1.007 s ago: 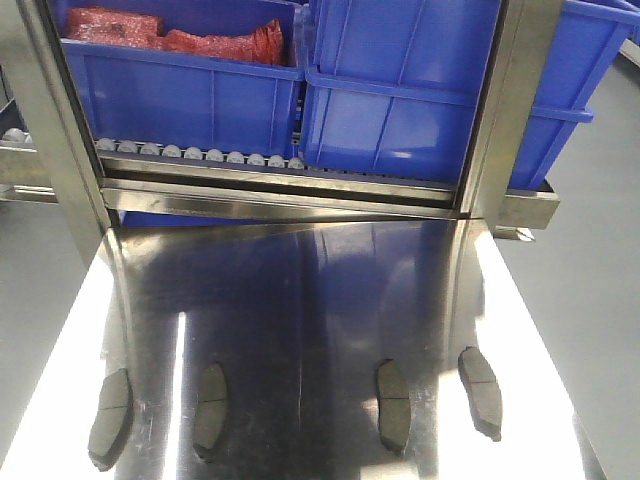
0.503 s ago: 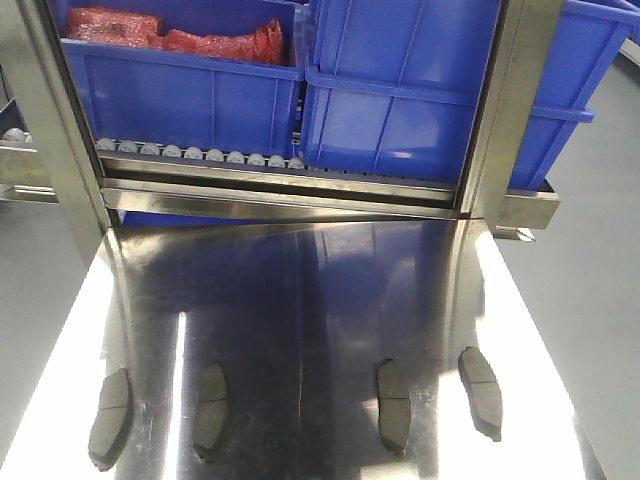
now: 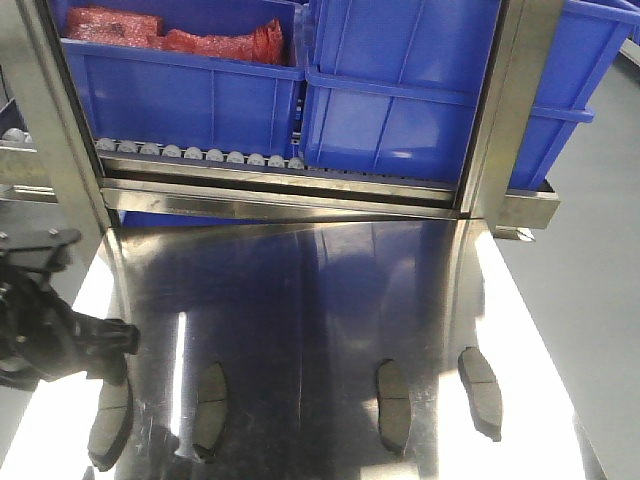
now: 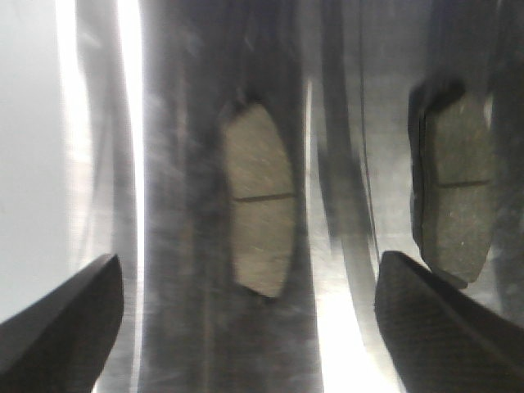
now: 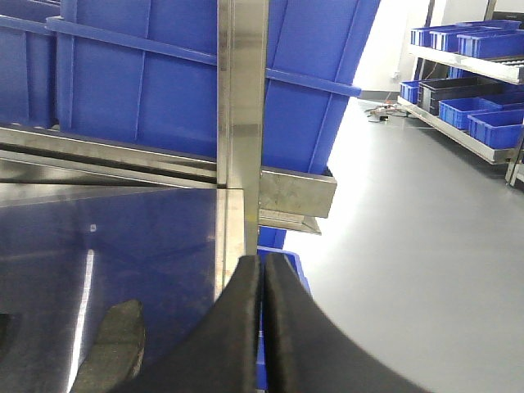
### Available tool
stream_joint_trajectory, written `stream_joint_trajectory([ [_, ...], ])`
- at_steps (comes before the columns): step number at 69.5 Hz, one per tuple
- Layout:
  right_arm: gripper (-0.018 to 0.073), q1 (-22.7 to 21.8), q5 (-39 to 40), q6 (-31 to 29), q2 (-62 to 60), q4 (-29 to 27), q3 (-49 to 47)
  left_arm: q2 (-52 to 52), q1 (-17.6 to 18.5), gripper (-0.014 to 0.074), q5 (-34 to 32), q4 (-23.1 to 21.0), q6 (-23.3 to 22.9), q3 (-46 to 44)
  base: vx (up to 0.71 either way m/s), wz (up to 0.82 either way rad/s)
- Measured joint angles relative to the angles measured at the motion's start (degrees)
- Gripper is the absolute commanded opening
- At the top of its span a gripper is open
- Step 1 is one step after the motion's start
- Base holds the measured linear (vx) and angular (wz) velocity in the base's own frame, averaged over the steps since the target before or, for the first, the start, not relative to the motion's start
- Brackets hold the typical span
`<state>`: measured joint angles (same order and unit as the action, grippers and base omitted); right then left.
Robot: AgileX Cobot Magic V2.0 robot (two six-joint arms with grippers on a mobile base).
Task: Move and align brake pads A on conveyor
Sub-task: 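Lower the left gripper onto the brake pad nearest the left arm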
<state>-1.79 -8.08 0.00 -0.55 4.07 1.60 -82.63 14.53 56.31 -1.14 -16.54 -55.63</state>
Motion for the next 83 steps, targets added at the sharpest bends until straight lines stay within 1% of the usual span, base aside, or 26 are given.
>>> stream_joint_trajectory([
  [13,-0.0011,0.0,0.0,0.0,0.0,0.0,0.0,-4.89,2.26,0.0591,-0.71,0.69,-4.51,-0.13,0.0,0.0],
  [24,-0.0011,0.0,0.0,0.0,0.0,0.0,0.0,-8.06,2.87,0.0591,-1.43,1.14,-6.15,-0.13,0.0,0.0],
  [35,-0.0011,0.0,0.0,0.0,0.0,0.0,0.0,-10.86,2.87,0.0591,-2.08,1.14,-6.38,-0.13,0.0,0.0],
  [55,-0.0011,0.0,0.0,0.0,0.0,0.0,0.0,-13.84,2.87,0.0591,-5.75,0.8,-6.38,-0.17,0.0,0.0],
  [83,-0.0011,0.0,0.0,0.0,0.0,0.0,0.0,-16.19,2.87,0.0589,-7.19,0.8,-6.39,-0.17,0.0,0.0],
])
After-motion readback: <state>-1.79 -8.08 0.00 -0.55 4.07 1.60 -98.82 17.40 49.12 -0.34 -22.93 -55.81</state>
